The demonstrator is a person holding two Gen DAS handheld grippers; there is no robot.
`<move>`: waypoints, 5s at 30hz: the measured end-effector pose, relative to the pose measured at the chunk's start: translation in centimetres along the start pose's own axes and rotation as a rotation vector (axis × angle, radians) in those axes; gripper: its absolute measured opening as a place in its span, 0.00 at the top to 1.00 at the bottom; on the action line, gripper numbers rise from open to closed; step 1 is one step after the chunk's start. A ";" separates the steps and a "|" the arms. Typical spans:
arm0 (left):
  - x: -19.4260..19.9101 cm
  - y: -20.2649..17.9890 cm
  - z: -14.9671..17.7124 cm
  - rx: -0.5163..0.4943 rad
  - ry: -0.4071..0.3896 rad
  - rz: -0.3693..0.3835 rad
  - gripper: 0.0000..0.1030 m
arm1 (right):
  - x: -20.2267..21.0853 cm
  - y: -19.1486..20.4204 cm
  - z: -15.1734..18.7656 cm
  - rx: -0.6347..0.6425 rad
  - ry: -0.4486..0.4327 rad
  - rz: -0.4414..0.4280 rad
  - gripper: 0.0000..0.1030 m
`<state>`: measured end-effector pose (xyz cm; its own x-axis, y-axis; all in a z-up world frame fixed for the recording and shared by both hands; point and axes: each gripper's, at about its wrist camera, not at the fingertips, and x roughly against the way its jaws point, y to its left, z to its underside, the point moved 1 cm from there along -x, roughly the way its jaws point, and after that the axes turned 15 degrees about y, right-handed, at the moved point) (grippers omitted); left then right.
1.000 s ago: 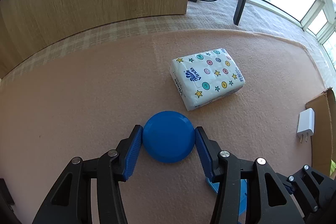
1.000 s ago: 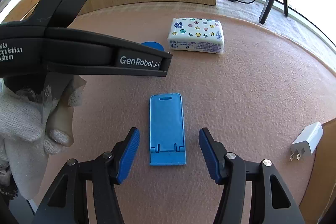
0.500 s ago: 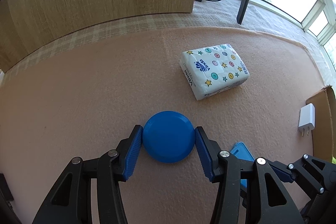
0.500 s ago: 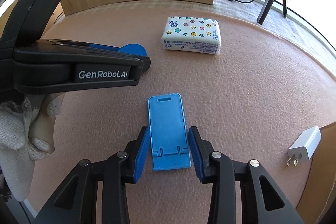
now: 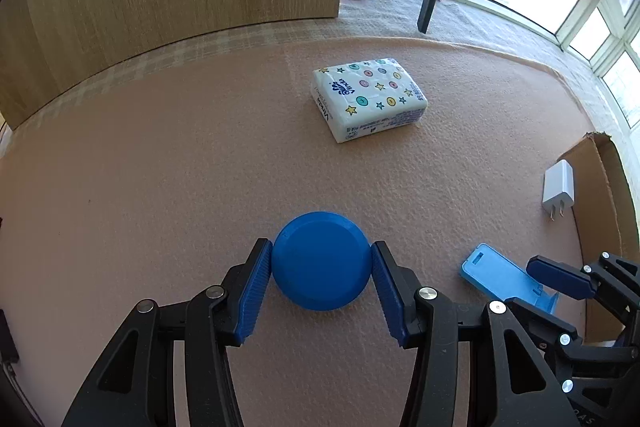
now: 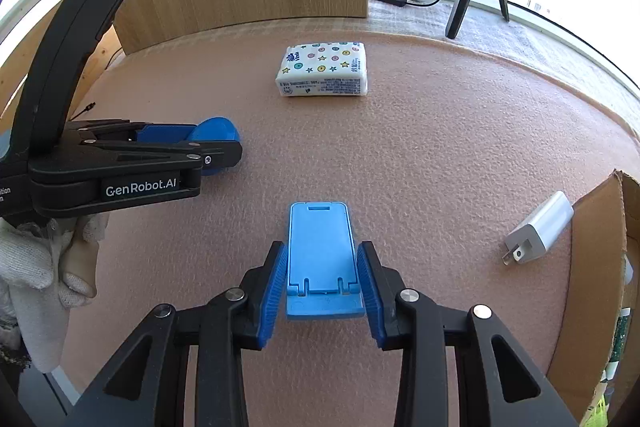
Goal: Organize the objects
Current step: 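Lift the phone stand and blue lid and carry them toward the box, then lower the phone stand and lid into the box and open both grippers, then move the right gripper to the white power adapter and grasp it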
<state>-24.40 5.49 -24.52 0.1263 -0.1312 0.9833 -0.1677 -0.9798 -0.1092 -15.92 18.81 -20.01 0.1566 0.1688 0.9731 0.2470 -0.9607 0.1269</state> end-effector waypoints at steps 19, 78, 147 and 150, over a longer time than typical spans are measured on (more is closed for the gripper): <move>5.0 -15.6 3.0 -0.255 -0.068 0.133 0.48 | 10.1 -12.6 10.7 -0.239 -0.141 0.063 0.68; 1.0 -23.7 -1.8 -0.345 -0.025 0.115 0.54 | 12.3 -18.9 17.0 -0.426 -0.183 0.047 0.54; -1.0 -7.9 6.1 0.030 -0.010 0.295 0.52 | -1.1 -4.9 -0.5 -0.121 0.110 -0.388 0.60; -1.2 -8.4 6.1 0.015 -0.001 0.300 0.57 | -2.2 -4.9 -1.1 -0.134 0.132 -0.401 0.62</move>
<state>-17.21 12.93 -25.64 0.0743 -0.4157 0.9064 -0.1830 -0.8992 -0.3974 -18.54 22.90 -22.52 -0.0518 0.5131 0.8567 0.1362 -0.8462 0.5151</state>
